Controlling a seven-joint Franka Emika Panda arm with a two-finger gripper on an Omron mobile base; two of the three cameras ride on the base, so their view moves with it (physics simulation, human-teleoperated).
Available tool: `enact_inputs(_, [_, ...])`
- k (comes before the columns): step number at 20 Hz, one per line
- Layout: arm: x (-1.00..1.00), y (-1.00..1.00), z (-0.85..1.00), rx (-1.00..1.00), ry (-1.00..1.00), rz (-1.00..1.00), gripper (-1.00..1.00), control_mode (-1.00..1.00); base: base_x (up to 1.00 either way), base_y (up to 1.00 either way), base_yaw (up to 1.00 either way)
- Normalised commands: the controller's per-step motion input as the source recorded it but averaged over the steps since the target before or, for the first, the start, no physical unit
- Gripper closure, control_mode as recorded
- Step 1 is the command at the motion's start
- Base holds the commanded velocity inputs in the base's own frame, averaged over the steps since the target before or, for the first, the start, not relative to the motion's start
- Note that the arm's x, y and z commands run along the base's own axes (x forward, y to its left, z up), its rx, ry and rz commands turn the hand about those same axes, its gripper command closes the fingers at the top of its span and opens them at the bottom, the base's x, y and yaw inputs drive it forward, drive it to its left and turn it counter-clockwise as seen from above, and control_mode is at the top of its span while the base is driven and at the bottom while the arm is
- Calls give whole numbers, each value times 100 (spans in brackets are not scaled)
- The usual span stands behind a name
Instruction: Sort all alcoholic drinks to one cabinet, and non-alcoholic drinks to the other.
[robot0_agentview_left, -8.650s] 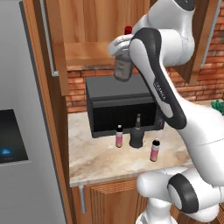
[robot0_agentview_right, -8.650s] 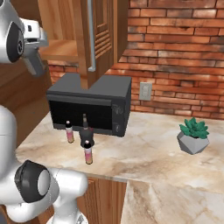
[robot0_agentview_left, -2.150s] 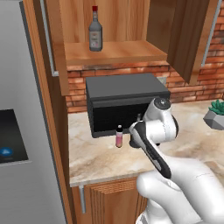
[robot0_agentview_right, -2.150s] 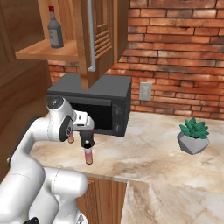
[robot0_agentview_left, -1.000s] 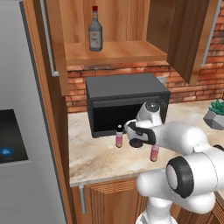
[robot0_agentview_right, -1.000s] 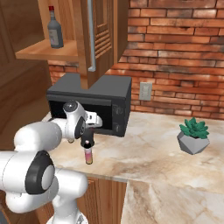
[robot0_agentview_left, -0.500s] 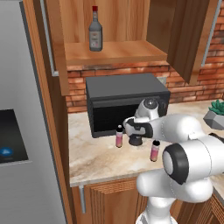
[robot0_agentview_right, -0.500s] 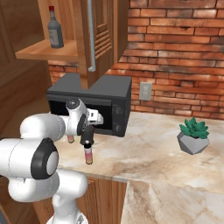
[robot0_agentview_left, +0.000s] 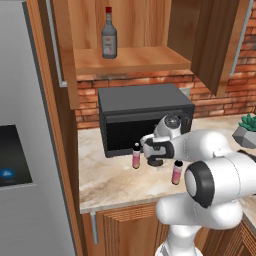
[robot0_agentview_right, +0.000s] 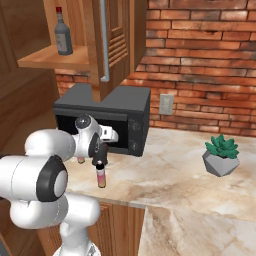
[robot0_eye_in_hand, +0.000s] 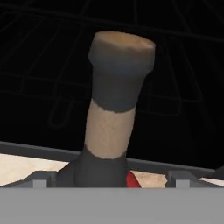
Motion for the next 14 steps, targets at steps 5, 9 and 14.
enact_inputs(5, [0, 0, -10, 2, -3, 0, 100, -100, 0, 0, 0])
enact_inputs(9, [-6, 1, 22, 2, 0, 0, 100, -100, 0, 0, 0])
enact_inputs(14, [-32, 12, 58, 0, 0, 0, 100, -100, 0, 0, 0])
